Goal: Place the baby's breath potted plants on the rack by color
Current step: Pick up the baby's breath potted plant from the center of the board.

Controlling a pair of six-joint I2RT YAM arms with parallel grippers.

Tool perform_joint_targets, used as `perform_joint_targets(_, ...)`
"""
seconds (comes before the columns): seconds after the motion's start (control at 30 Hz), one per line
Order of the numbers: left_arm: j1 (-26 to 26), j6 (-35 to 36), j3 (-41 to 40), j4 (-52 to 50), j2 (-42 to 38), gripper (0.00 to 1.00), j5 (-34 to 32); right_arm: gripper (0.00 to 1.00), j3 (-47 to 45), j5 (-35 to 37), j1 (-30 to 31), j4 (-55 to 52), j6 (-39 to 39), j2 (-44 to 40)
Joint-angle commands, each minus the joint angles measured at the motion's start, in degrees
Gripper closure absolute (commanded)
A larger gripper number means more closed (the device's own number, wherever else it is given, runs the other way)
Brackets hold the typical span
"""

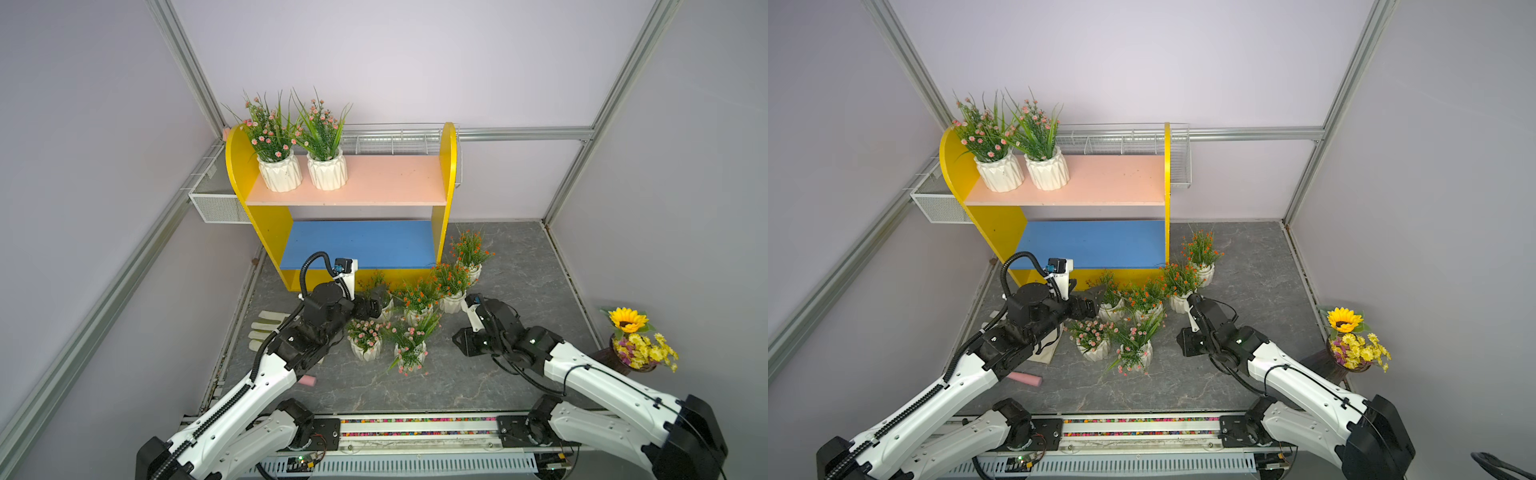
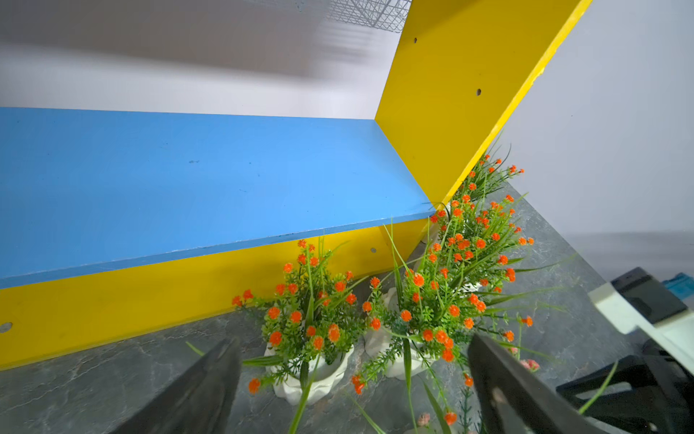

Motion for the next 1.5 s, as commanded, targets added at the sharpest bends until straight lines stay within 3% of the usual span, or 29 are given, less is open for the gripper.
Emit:
perform_joint_targets(0.0, -0.25, -1.48, -1.18, 4.0, -1.71, 0.03, 1.54, 0.71, 1.26, 3.67, 2.88, 4.69, 2.97, 3.3)
perform_joint_targets(0.53, -0.43, -0.56, -1.69, -6.2, -9.91, 0.03, -2.93, 0.71, 11.88, 4.97, 10.2, 6.98, 1.65, 18.0)
perform_joint_targets(1.47, -0.43, -1.61, -1.97, -6.29, -10.31, 0.03, -2.32, 0.8, 16.7, 9.38, 13.5, 3.16, 2.89, 25.08)
